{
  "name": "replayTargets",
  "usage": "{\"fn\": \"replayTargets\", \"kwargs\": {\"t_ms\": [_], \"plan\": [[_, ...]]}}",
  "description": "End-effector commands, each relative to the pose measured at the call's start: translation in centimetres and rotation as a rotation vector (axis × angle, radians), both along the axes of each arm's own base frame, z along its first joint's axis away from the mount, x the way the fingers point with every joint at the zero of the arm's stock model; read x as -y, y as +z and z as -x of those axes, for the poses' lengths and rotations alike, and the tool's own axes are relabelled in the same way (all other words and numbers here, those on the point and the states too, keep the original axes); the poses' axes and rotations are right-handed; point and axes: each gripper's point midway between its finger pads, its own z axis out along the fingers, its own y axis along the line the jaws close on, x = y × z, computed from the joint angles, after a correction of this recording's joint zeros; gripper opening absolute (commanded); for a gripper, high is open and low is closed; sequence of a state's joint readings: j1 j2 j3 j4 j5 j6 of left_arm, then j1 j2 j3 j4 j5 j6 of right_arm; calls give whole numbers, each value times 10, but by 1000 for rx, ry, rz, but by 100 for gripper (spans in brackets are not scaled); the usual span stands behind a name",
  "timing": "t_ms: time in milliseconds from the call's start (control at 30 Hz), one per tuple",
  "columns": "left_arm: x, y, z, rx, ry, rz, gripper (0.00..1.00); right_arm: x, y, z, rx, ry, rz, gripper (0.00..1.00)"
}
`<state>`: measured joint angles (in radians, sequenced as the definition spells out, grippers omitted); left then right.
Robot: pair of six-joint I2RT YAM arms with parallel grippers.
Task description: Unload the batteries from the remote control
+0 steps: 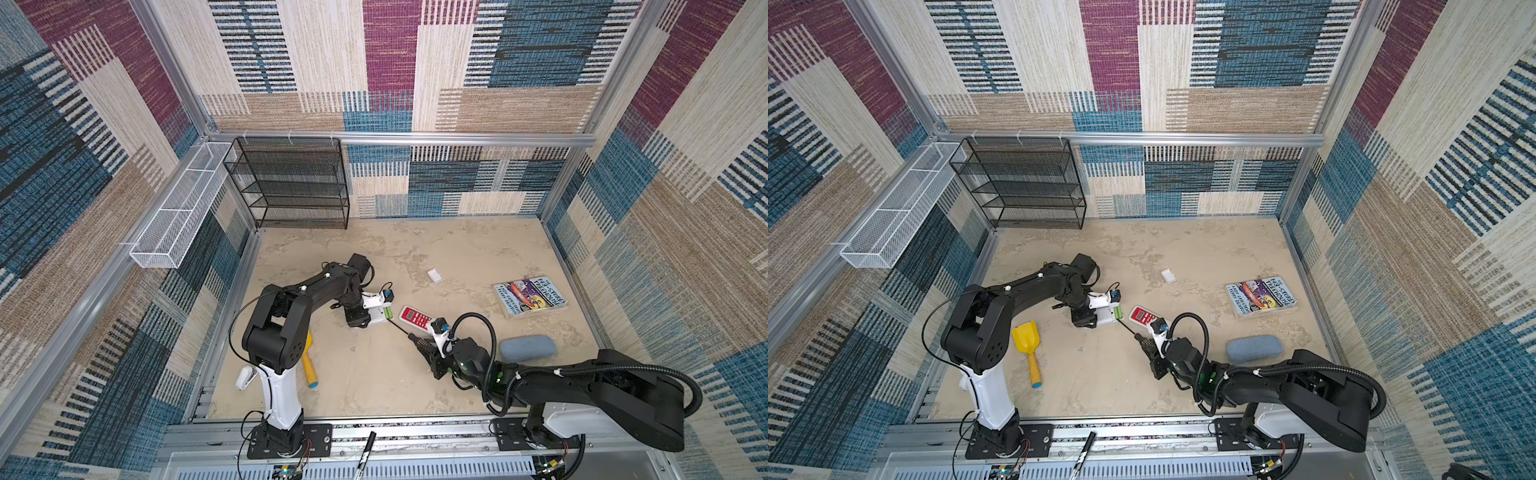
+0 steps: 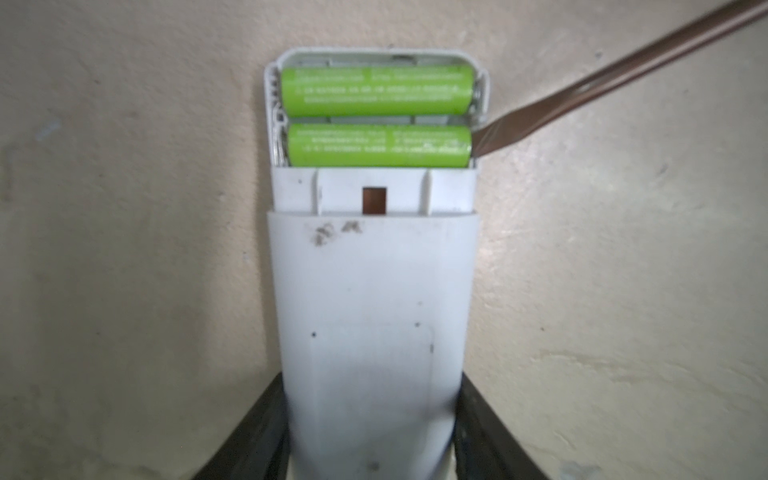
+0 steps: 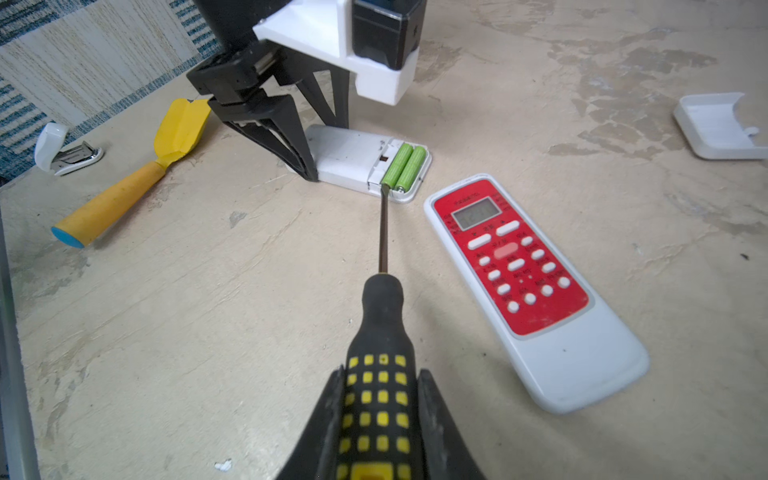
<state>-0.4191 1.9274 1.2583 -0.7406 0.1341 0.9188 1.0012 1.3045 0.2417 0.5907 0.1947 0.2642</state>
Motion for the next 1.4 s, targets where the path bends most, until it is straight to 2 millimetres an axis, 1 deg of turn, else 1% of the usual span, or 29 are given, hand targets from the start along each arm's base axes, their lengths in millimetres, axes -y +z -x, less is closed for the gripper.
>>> {"fn": "replayTargets", "kwargs": {"t_ms": [0,333,600,767,867,967,1000,1033,1067,1100,1200,1267,1367], "plan": [[-8,-14,30,-132,-12,-31,50,8,18,-17,91,-107,-40,0],[-8,-14,34,-149,-10,-29,50,14,28,-15,154,-121,-68,0],[-9,-14,34,-153,-5,-34,50,5,37,-15,177,-89,-79,0],[-9,-14,34,-152,-3,-35,50,7,33,-18,151,-106,-37,0],[-9,-14,33,-148,-3,-37,52,5,29,-17,132,-99,-26,0],[-9,-13,33,-150,1,-33,58,5,29,-15,126,-89,-24,0],[-8,-12,33,-148,1,-26,65,5,30,-15,127,-90,-19,0],[-6,-10,33,-145,1,-19,82,5,32,-16,128,-91,-15,0],[-5,-9,32,-143,1,-13,96,5,33,-15,128,-88,-10,0],[-4,-6,32,-138,1,-6,99,4,34,-15,128,-84,-6,0],[0,3,29,-119,-3,21,99,2,38,-15,129,-73,0,0],[4,13,26,-89,-5,47,99,1,42,-14,132,-60,2,0],[11,34,17,-7,-11,104,99,1,50,-12,139,-45,5,0]]}}
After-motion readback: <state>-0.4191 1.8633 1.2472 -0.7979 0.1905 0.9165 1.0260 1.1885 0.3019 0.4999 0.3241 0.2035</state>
